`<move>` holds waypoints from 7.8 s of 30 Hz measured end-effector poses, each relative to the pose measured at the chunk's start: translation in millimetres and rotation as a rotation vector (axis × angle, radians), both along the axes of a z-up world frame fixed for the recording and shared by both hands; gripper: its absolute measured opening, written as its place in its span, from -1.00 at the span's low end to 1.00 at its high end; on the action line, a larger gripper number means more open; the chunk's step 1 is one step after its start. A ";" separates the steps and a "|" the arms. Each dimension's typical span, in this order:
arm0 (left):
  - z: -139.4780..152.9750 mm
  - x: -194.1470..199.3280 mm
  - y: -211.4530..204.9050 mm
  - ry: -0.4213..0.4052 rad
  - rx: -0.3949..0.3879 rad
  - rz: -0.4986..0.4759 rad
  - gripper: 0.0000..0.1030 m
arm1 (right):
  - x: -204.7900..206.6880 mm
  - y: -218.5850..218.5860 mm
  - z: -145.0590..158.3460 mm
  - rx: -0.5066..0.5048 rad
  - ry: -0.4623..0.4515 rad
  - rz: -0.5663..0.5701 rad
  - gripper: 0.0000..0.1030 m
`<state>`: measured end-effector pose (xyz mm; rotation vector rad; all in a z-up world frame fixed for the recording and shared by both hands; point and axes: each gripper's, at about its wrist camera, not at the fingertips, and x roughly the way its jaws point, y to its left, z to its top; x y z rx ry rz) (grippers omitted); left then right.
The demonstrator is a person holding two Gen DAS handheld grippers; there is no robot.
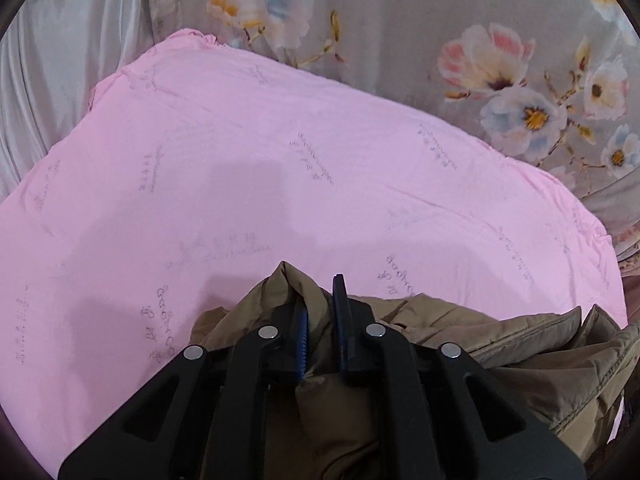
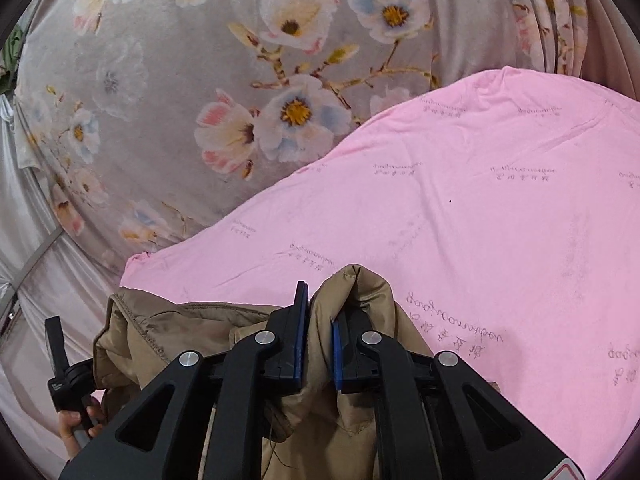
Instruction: Fold large clothes
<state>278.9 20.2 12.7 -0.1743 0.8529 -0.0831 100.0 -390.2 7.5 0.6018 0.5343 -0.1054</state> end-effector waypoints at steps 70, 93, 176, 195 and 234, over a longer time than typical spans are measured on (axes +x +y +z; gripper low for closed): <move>12.6 -22.6 -64.3 -0.065 0.075 -0.090 0.56 | 55.0 83.2 -0.4 -0.304 0.149 0.074 -0.73; -56.1 -21.8 -141.0 -0.075 0.282 -0.087 0.64 | 96.1 122.8 -77.1 -0.258 0.262 0.176 -0.85; -67.4 -200.0 120.8 0.088 -0.342 0.162 0.77 | -117.8 222.1 -48.8 -0.251 0.132 0.310 -0.65; -25.2 -176.8 53.3 -0.023 -0.378 -0.057 -0.63 | -88.0 227.6 -79.5 -0.211 0.220 0.330 -0.68; -8.9 -250.3 -214.3 0.087 -0.072 -0.520 -0.59 | -201.2 37.4 -0.5 -0.163 0.215 0.039 -0.21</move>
